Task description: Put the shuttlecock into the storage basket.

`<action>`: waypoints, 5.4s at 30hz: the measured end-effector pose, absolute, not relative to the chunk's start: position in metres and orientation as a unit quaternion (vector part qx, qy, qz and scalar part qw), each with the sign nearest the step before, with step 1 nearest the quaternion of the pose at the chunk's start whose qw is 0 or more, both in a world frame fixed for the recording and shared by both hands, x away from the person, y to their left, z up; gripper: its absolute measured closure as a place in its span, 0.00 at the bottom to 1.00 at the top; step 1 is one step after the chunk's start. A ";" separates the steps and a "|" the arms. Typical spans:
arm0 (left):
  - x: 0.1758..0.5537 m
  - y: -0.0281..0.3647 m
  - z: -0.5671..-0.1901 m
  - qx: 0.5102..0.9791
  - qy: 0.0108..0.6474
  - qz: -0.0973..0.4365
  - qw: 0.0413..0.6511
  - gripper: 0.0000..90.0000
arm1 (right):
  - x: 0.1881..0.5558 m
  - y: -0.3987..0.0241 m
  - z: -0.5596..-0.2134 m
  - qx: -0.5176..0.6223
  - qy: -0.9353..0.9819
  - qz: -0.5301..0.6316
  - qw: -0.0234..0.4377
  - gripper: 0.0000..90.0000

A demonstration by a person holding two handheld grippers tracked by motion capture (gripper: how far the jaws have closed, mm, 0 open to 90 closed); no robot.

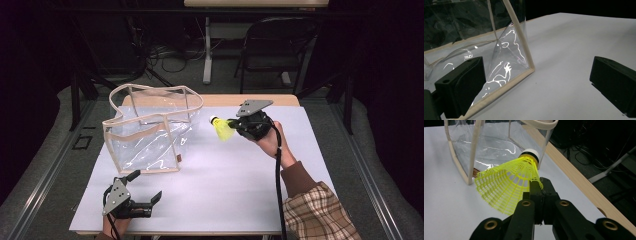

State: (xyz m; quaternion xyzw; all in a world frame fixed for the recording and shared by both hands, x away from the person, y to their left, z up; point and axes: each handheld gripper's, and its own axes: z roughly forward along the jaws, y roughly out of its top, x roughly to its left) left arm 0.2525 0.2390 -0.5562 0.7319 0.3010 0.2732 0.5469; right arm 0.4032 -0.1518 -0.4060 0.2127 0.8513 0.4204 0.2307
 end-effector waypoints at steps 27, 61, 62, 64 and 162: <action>0.252 0.240 -0.556 0.730 0.301 0.276 0.547 0.00 | 0.410 -0.155 -0.381 0.224 0.843 0.423 0.246 1.00; 0.255 0.242 -0.556 0.723 0.309 0.274 0.553 0.00 | 0.422 -0.148 -0.346 0.244 0.833 0.427 0.253 1.00; 0.255 0.242 -0.556 0.724 0.307 0.274 0.554 0.00 | 0.421 -0.147 -0.346 0.242 0.833 0.428 0.254 1.00; 0.255 0.241 -0.556 0.725 0.306 0.274 0.553 0.00 | 0.421 -0.145 -0.345 0.240 0.833 0.427 0.257 1.00; 0.256 0.242 -0.554 0.721 0.300 0.263 0.567 0.00 | 0.451 -0.047 -0.315 0.224 0.830 0.445 0.250 1.00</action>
